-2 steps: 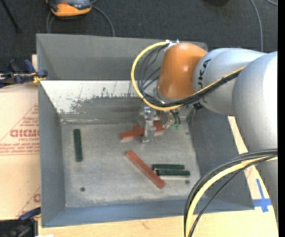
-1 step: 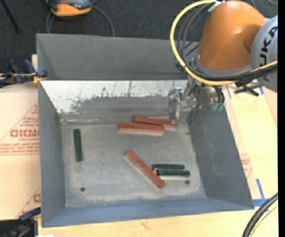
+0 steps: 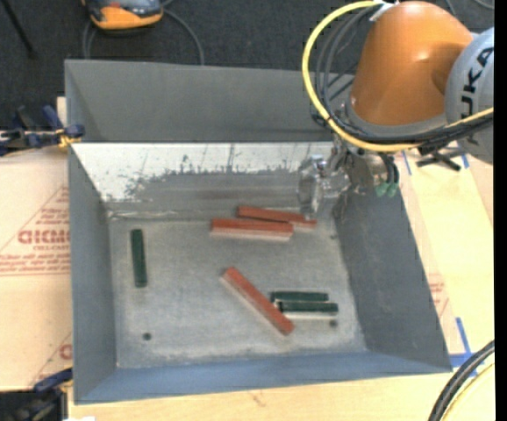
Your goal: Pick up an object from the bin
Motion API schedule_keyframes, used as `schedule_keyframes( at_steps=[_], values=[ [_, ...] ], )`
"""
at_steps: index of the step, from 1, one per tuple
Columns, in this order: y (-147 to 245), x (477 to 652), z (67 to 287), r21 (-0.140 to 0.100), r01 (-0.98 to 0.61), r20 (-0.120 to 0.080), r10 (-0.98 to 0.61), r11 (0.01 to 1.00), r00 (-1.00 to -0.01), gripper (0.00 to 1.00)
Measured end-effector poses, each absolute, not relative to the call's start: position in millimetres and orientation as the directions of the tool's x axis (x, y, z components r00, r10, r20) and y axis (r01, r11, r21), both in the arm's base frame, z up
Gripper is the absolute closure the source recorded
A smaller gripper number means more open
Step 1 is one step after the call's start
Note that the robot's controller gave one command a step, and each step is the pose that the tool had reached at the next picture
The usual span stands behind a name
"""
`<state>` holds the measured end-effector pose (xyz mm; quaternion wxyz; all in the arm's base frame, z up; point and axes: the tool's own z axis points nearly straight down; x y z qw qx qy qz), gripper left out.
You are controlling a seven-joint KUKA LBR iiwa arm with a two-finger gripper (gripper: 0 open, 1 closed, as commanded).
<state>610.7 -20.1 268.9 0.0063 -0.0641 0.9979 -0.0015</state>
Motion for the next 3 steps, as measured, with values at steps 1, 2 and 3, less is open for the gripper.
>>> schedule_keyframes(
  at_steps=[1, 2, 3],
  values=[
    [-17, 591.1, 263, -0.003, -0.180, -0.008, -0.180, 0.984, -0.984, 1.00],
    [-17, 567.8, 160, 0.002, -0.280, 0.002, -0.280, 0.960, -0.960, 0.00],
    [-17, 569.7, 163, 0.000, -0.280, -0.004, -0.280, 0.960, -0.960, 0.00]
  ],
)
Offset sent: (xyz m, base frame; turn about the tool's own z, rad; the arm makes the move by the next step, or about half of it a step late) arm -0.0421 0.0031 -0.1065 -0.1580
